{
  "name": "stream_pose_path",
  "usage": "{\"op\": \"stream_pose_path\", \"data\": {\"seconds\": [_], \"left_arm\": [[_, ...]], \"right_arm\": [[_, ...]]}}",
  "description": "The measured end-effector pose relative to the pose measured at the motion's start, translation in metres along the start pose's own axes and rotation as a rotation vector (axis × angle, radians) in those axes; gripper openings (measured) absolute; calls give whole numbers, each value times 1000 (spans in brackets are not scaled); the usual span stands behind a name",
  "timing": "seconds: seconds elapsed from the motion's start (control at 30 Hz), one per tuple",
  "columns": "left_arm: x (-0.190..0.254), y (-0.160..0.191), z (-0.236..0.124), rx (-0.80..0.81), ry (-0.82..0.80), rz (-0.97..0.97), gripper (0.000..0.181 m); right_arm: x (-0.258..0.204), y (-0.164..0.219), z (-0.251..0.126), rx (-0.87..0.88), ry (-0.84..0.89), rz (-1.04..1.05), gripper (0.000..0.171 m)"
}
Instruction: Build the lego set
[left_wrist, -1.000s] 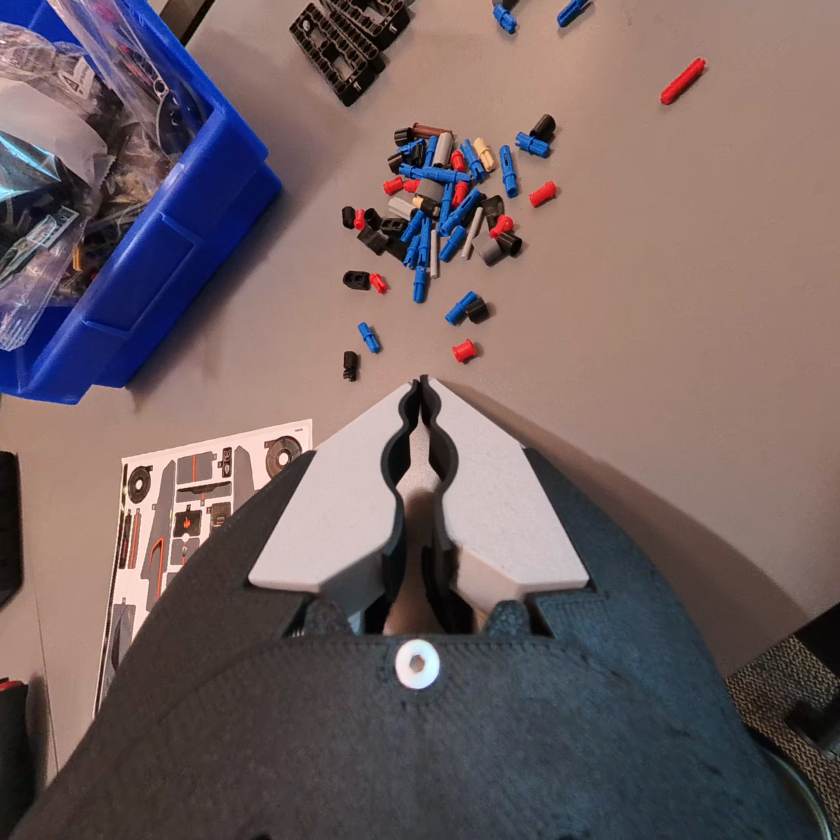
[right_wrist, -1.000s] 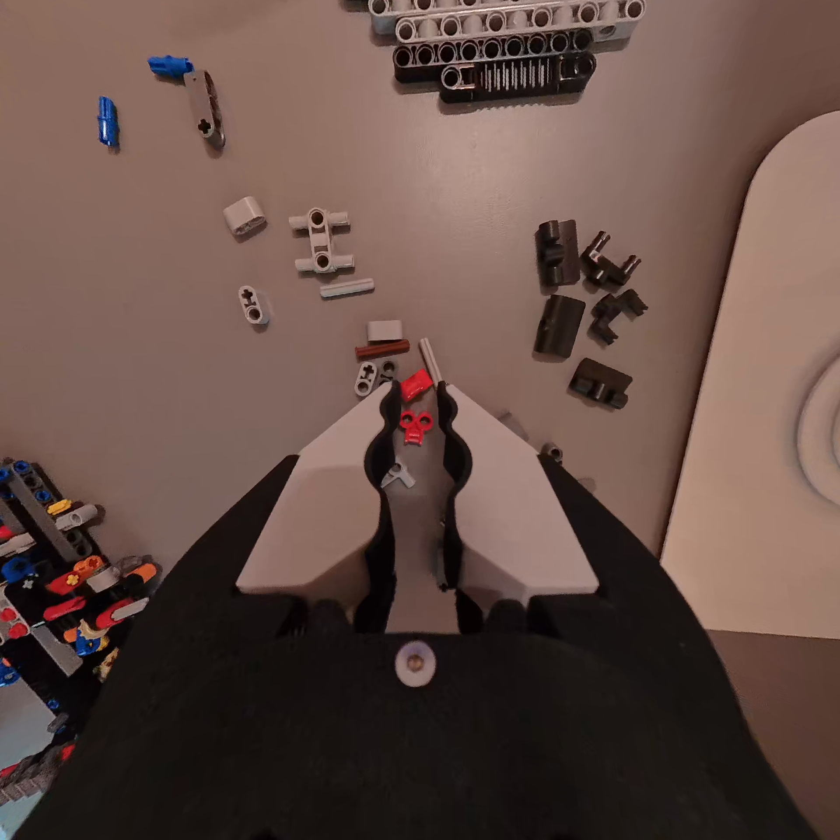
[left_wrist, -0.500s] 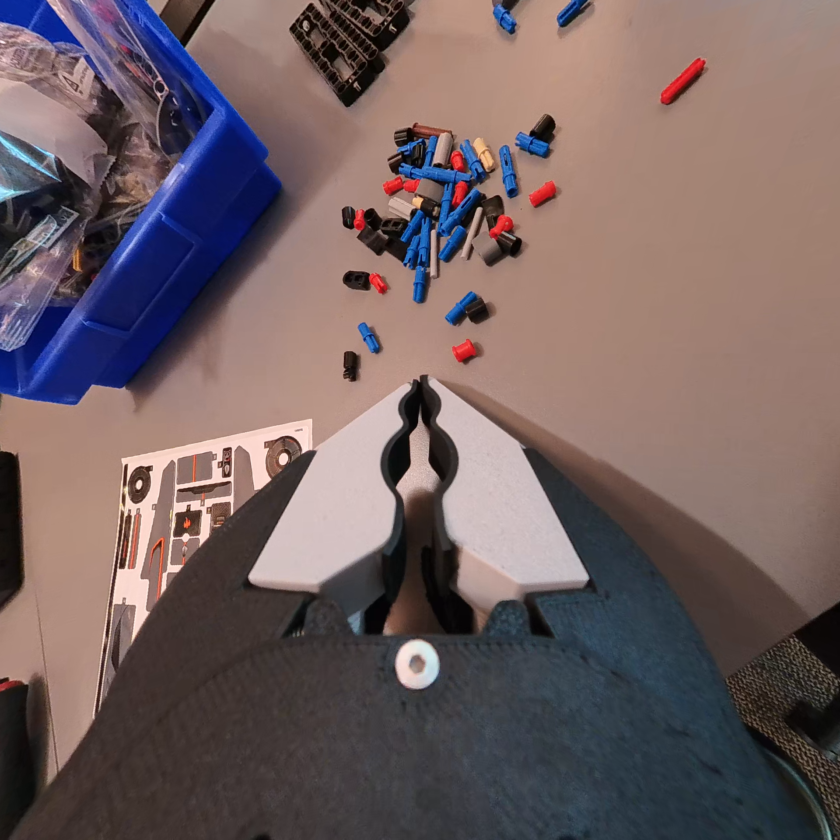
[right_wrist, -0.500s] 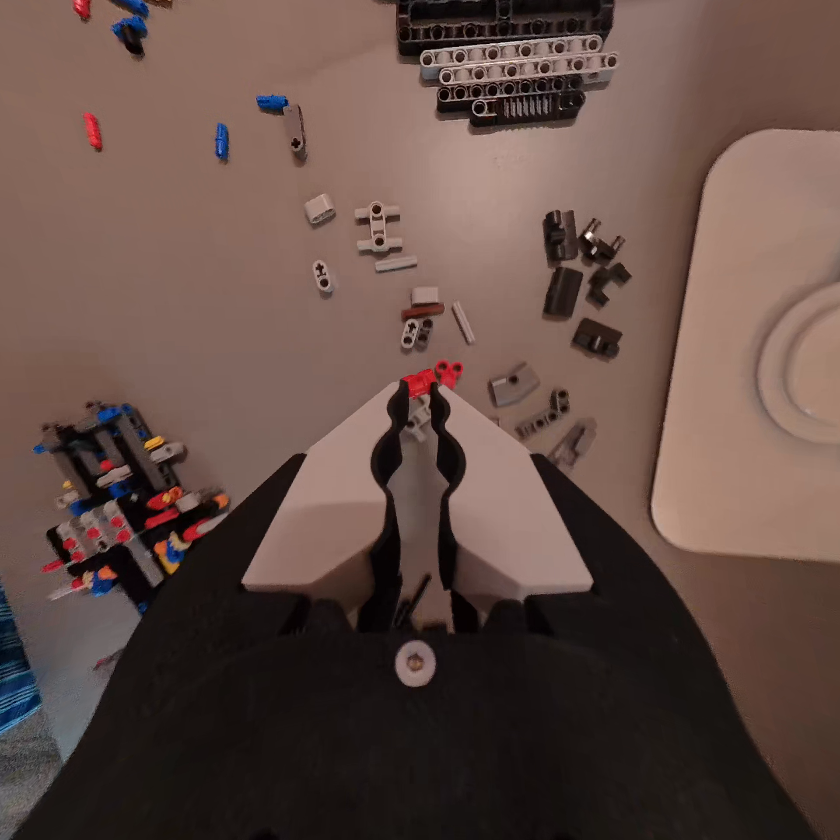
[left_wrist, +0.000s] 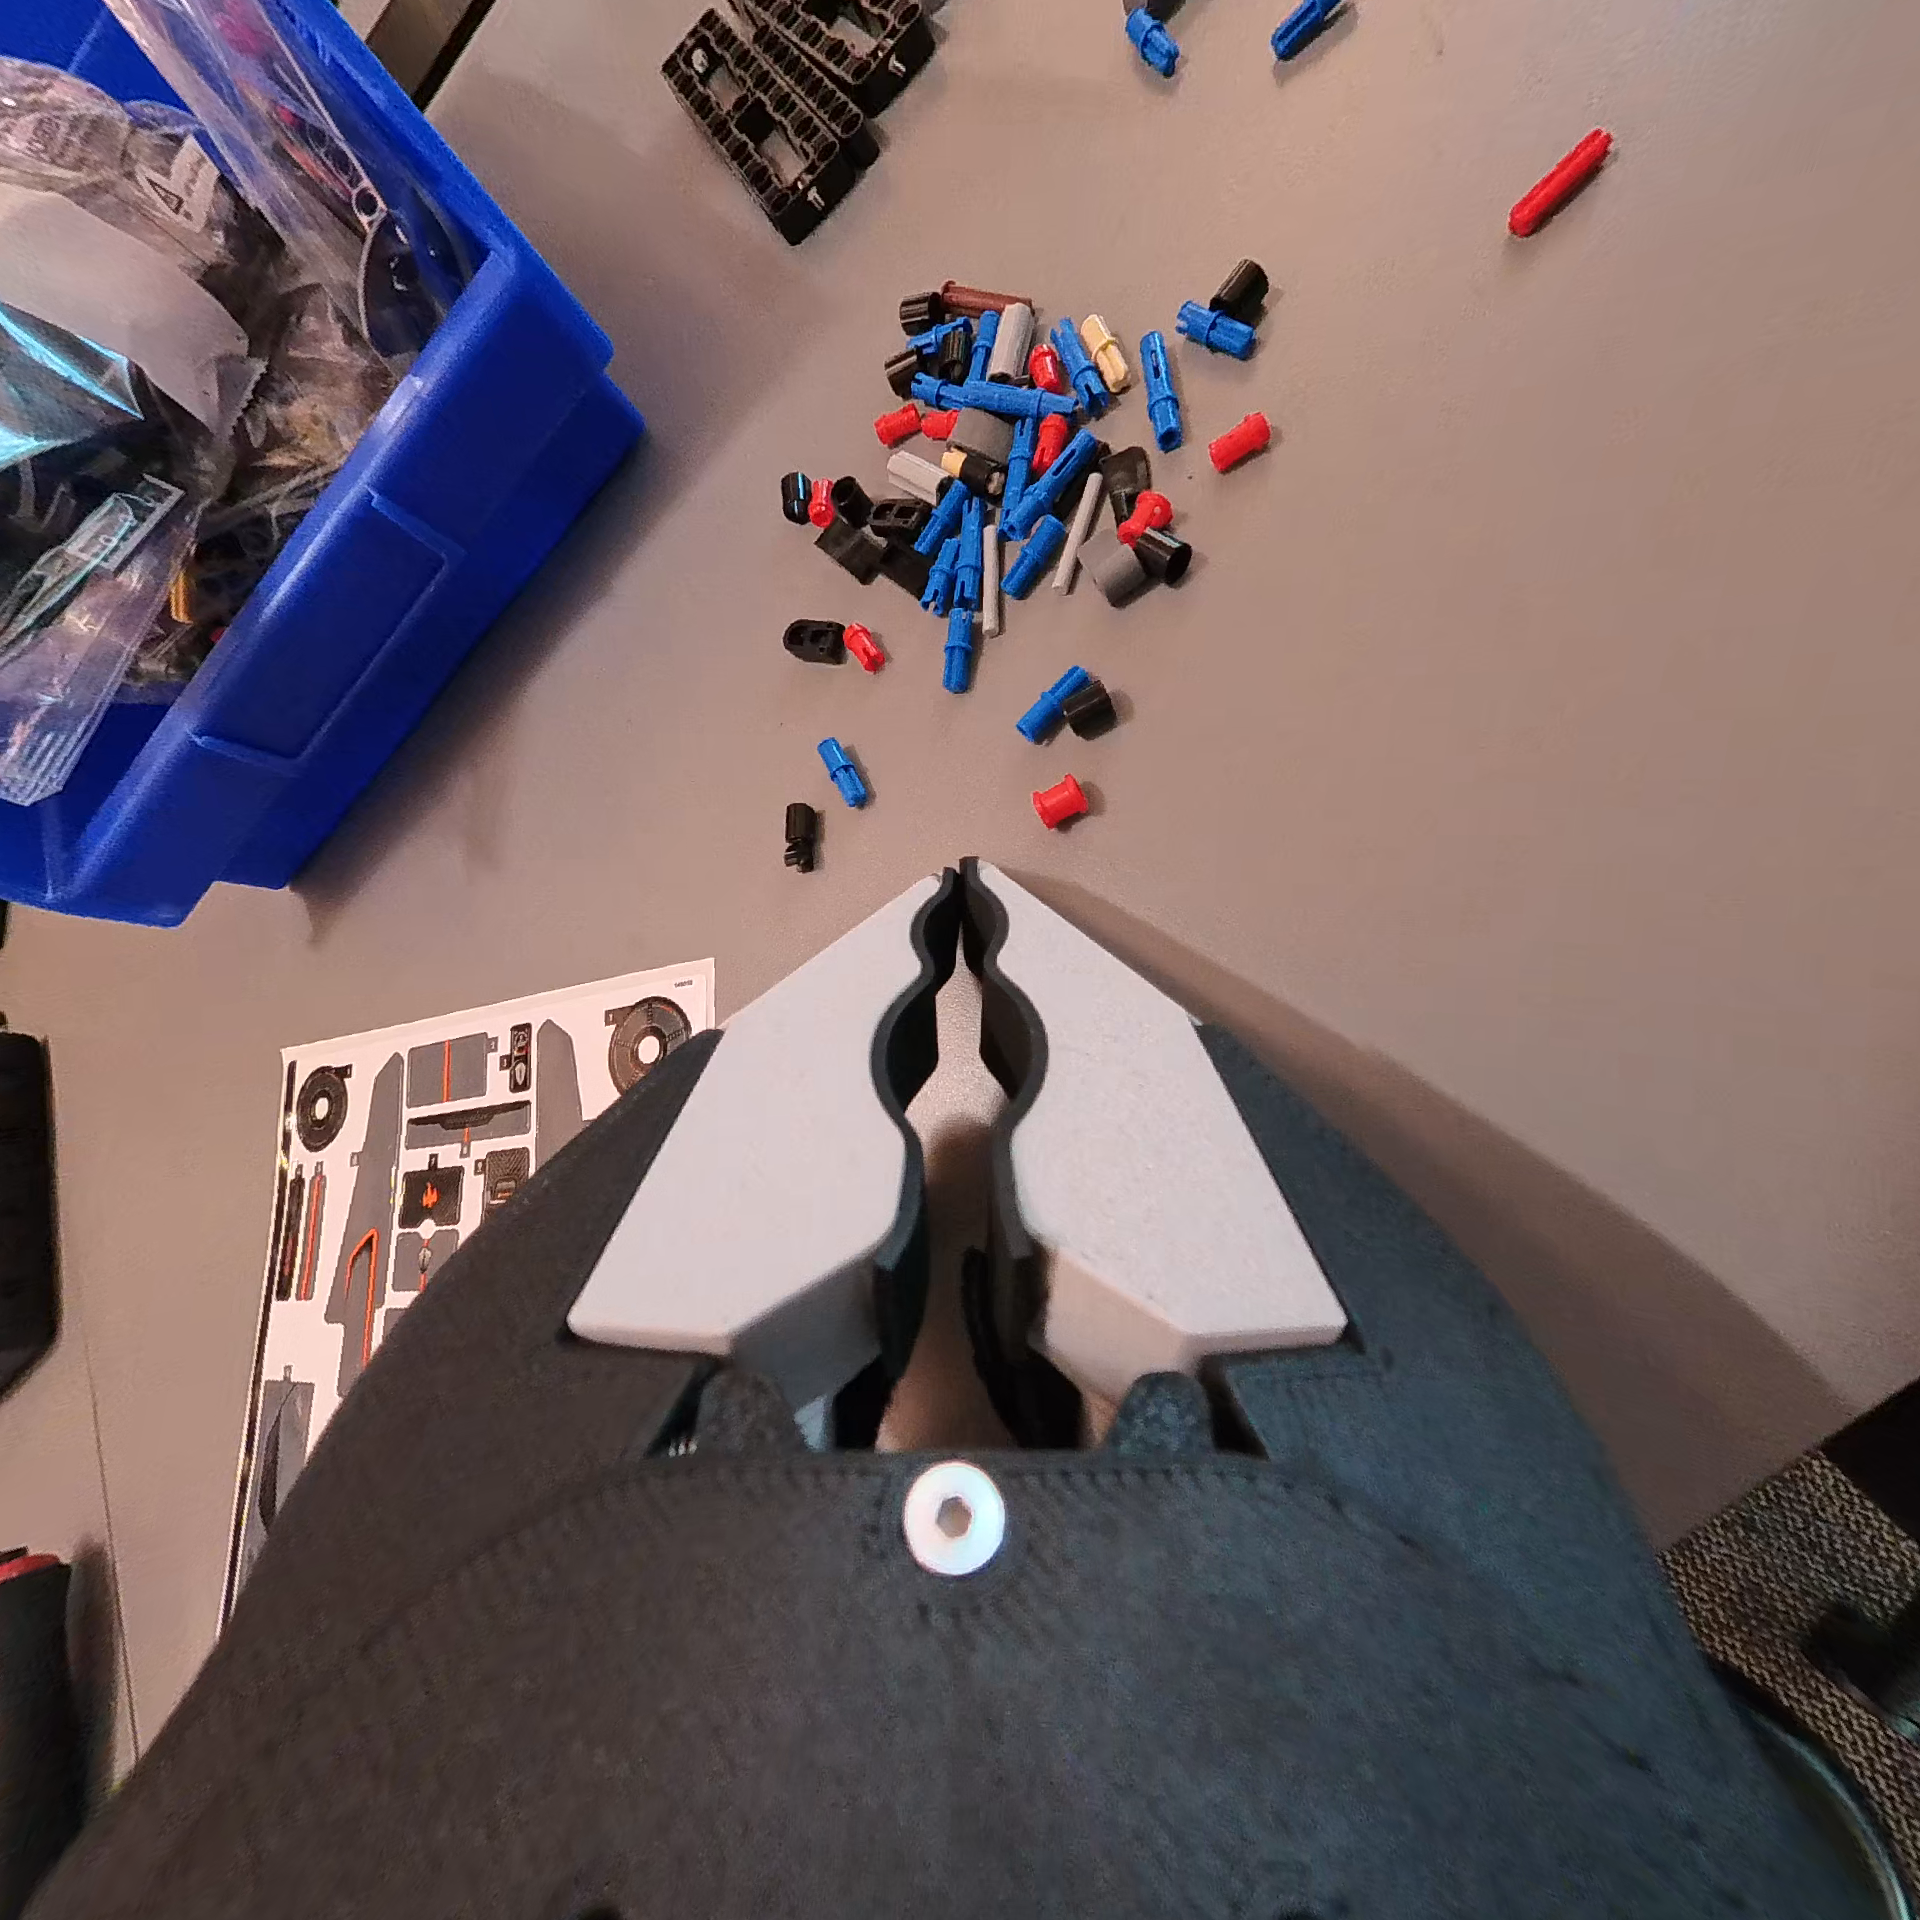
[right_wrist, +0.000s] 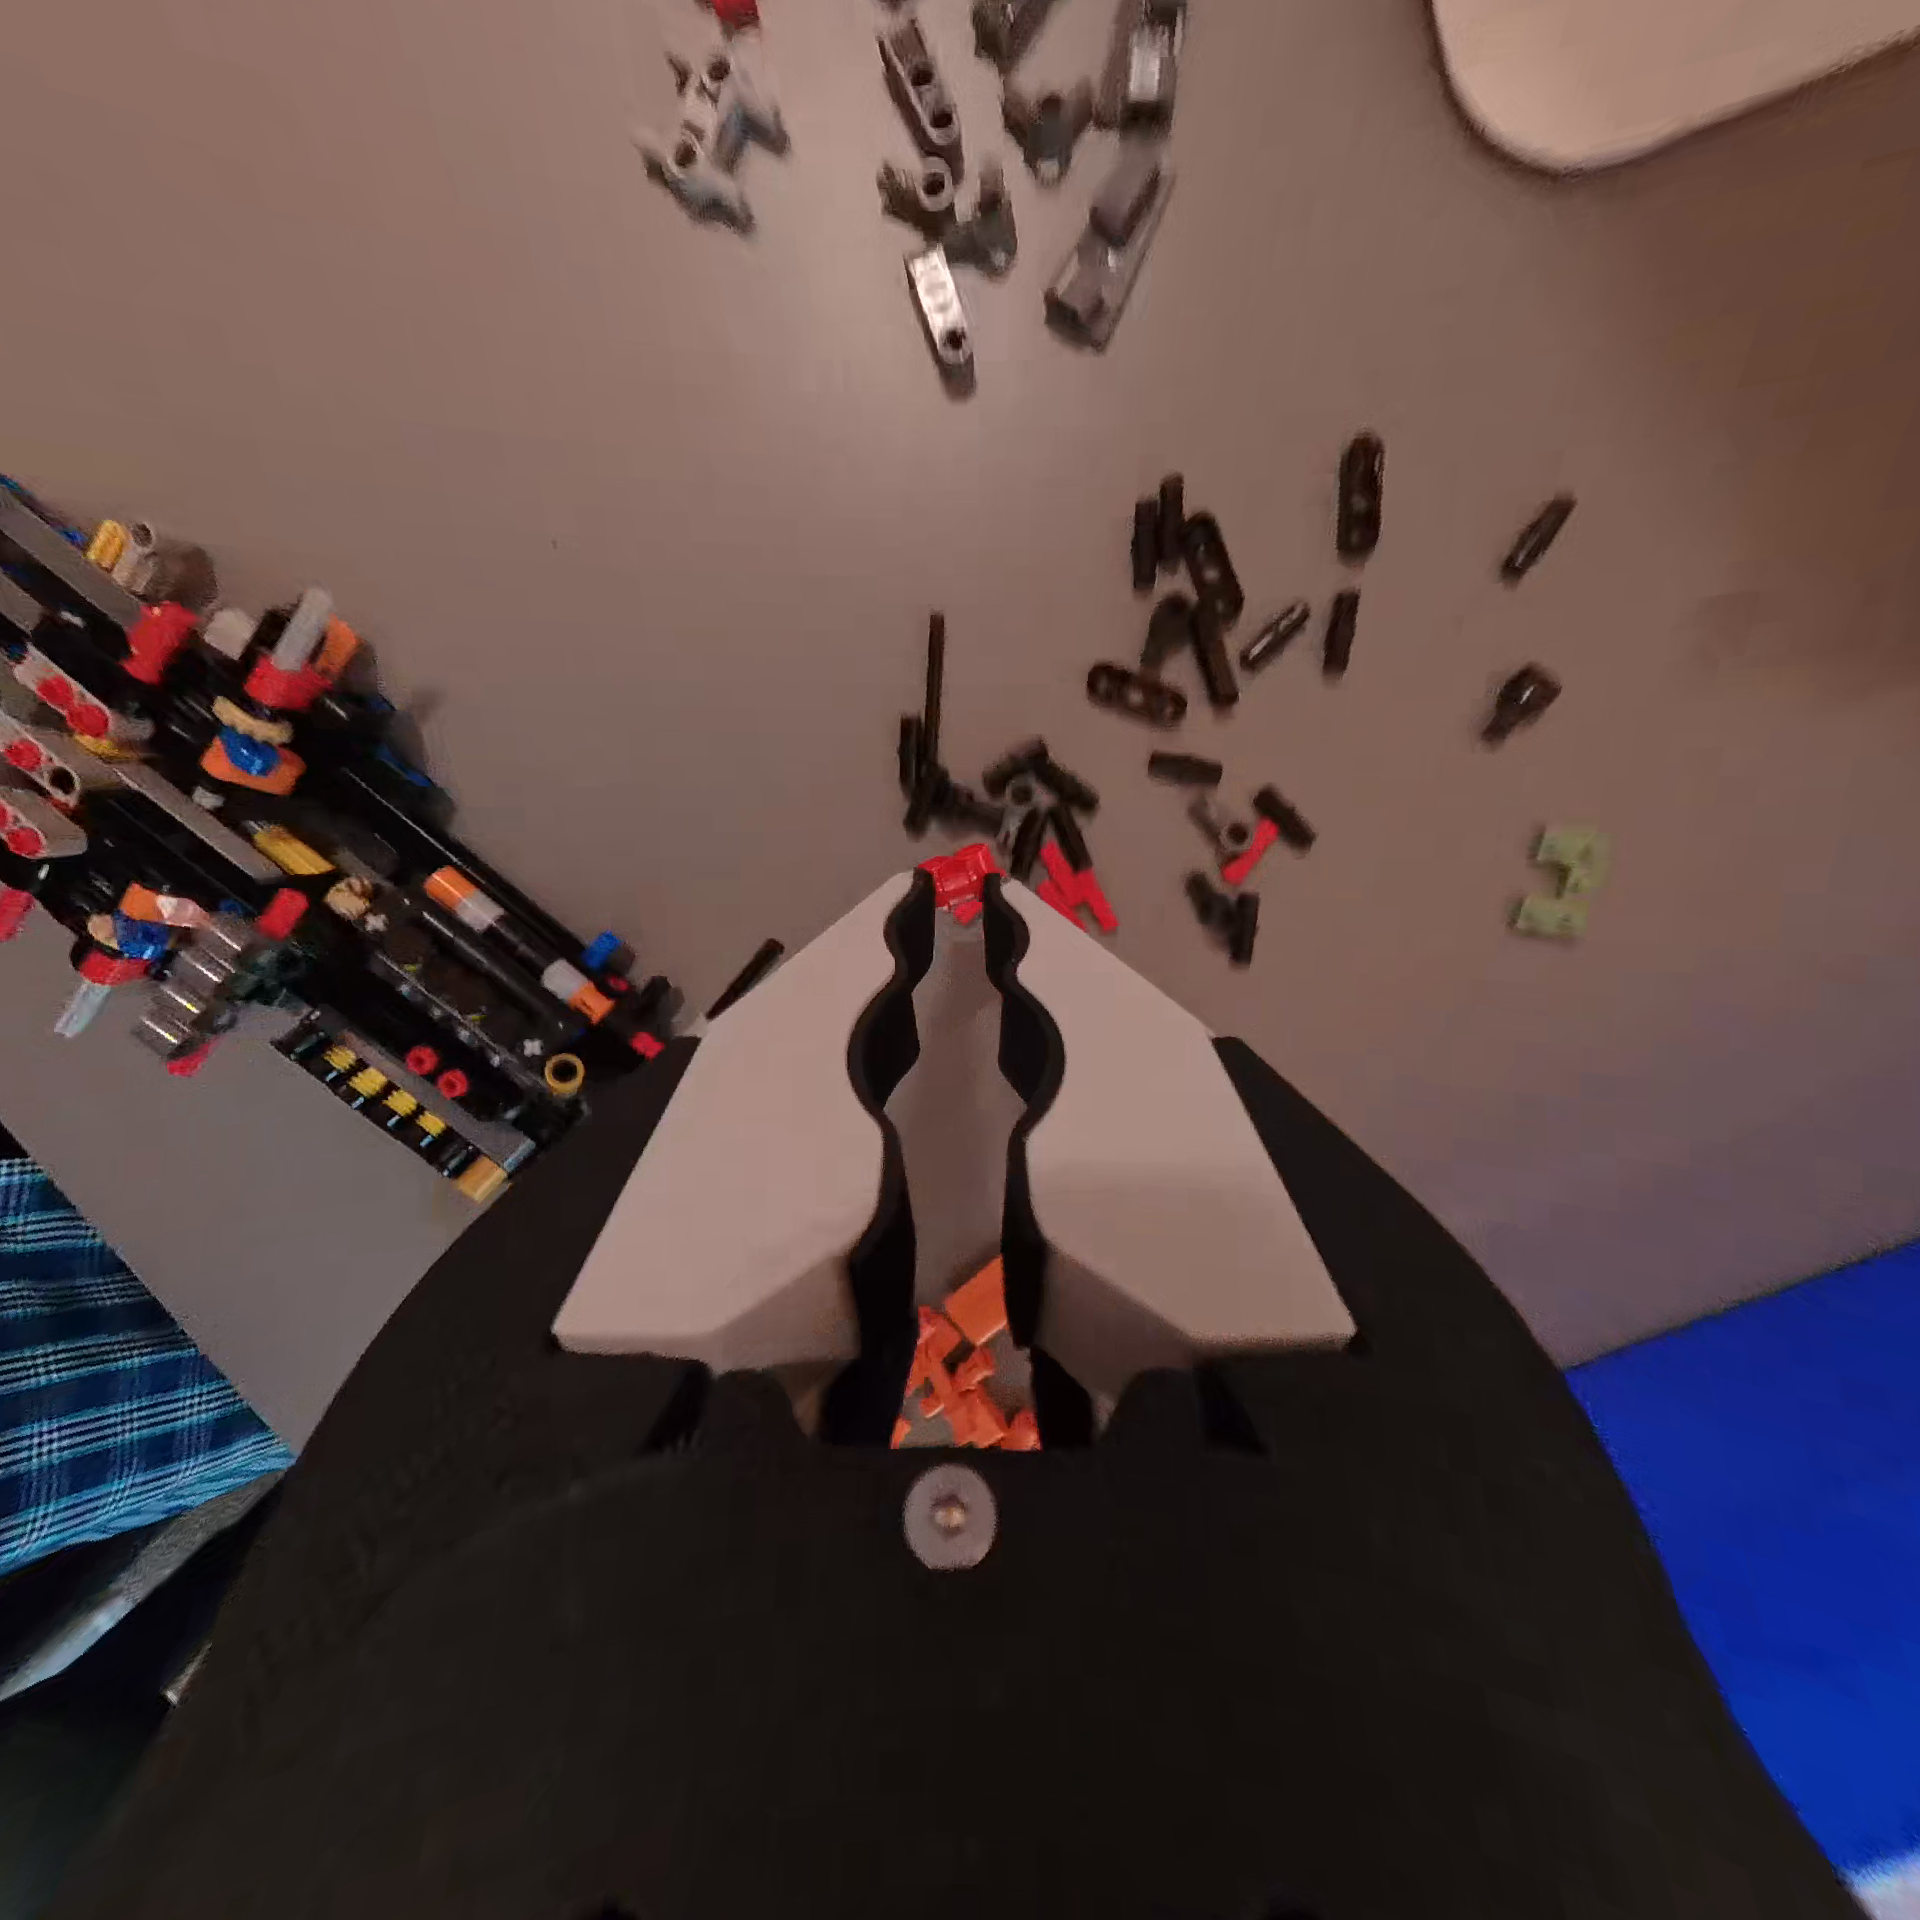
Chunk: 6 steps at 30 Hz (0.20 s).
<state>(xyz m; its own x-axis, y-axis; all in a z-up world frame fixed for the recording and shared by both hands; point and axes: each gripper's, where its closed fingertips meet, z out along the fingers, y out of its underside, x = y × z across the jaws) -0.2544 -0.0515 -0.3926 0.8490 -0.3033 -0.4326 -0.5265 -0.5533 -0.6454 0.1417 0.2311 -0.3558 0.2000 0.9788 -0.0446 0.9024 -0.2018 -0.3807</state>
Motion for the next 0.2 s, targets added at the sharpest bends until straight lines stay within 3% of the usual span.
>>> {"op": "stream_pose_path", "data": {"seconds": [0.03,0.2], "left_arm": [[0,0,-1,-1,-1,1,0],[1,-1,-1,-1,1,-3,0]], "right_arm": [[1,7,3,5,-4,21,6],[5,27,17,36,-31,105,6]]}}
